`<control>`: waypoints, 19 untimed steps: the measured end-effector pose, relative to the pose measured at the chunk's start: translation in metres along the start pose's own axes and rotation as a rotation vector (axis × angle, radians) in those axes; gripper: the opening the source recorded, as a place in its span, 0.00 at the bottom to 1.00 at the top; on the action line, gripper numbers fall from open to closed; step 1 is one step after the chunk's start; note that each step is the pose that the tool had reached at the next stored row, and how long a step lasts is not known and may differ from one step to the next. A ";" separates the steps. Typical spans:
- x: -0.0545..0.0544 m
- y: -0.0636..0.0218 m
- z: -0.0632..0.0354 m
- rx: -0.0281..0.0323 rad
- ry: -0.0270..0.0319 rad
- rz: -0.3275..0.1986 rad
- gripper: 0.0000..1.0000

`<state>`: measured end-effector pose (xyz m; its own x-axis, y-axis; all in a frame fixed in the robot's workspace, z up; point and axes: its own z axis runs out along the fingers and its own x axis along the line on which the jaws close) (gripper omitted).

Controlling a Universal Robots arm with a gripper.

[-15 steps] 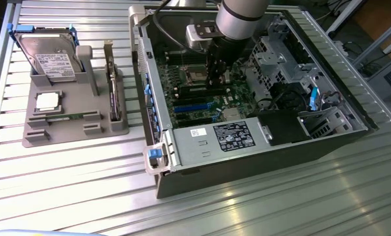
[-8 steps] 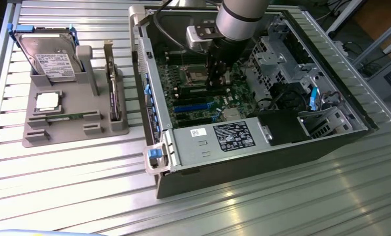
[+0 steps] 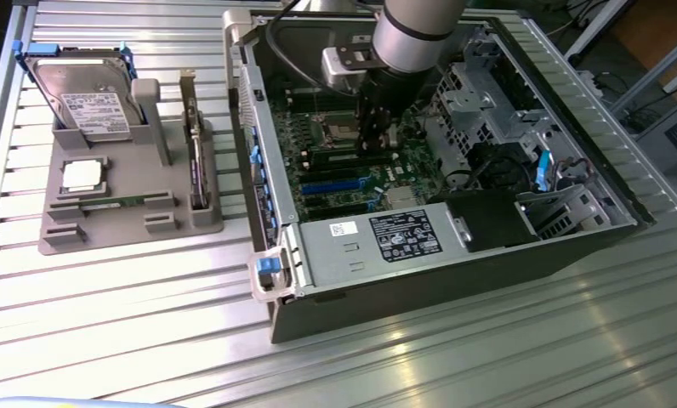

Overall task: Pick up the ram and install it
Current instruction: 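Insert the ram into the slot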

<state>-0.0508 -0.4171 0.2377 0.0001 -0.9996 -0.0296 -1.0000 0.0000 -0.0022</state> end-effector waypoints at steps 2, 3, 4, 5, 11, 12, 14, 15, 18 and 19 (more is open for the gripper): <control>0.000 0.0001 0.0025 -0.0005 -0.0015 0.000 0.12; 0.000 0.0001 0.0032 -0.0003 -0.0025 0.000 0.12; -0.001 0.0001 0.0034 -0.0001 -0.0028 0.000 0.12; -0.001 0.0001 0.0033 -0.0002 -0.0027 0.000 0.12; -0.001 0.0000 -0.0013 0.0009 -0.0033 0.000 0.12; -0.001 0.0000 -0.0013 0.0009 -0.0032 0.000 0.12; -0.001 0.0000 -0.0010 0.0005 -0.0025 0.000 0.12; -0.001 0.0000 -0.0005 0.0006 -0.0028 0.000 0.12; -0.002 -0.0002 0.0008 0.0005 -0.0028 0.000 0.12; -0.003 -0.0003 0.0011 0.0004 -0.0028 0.000 0.12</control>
<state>-0.0505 -0.4139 0.2367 0.0001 -0.9995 -0.0324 -1.0000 0.0000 -0.0026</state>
